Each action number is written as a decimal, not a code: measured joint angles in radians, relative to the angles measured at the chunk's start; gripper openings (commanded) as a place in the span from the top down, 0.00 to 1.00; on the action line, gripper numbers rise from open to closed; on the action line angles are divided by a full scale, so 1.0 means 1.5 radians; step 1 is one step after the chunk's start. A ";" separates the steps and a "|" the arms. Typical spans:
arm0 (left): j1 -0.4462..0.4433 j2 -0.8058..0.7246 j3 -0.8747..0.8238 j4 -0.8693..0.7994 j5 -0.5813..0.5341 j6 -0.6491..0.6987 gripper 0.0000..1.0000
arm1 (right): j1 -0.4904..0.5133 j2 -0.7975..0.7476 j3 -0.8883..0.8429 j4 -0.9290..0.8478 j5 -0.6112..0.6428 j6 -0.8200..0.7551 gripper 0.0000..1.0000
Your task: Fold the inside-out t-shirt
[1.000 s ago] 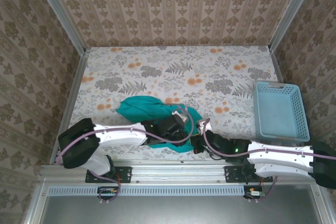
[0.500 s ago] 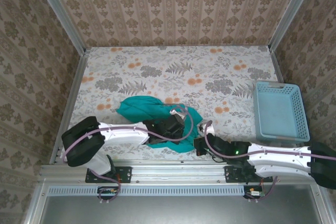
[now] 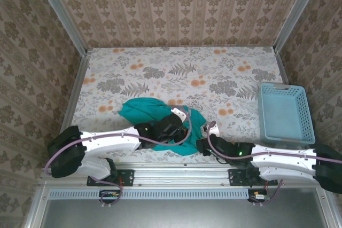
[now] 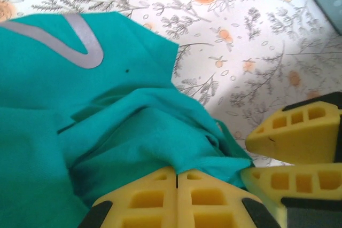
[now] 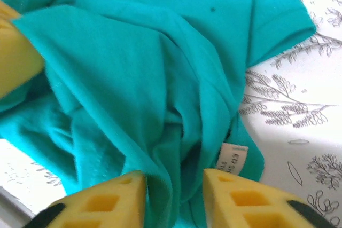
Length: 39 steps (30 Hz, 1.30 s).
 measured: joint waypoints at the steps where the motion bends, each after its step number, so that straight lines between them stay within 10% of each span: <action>1: -0.001 -0.005 0.000 0.002 0.004 0.002 1.00 | -0.002 -0.006 0.004 0.000 -0.002 -0.007 0.59; 6: -0.001 -0.034 0.000 0.008 0.021 0.006 1.00 | -0.008 -0.008 0.017 0.006 -0.011 -0.032 0.60; 16: 0.023 -0.070 0.000 0.005 0.051 0.017 0.97 | -0.052 0.007 0.032 0.043 -0.061 -0.057 0.97; 27: 0.062 0.010 0.057 -0.145 -0.056 0.020 0.65 | -0.123 -0.036 -0.016 0.125 -0.141 -0.007 1.00; 39: -0.050 0.000 0.047 -0.092 -0.060 0.052 0.64 | -0.148 -0.051 -0.023 0.156 -0.159 0.027 1.00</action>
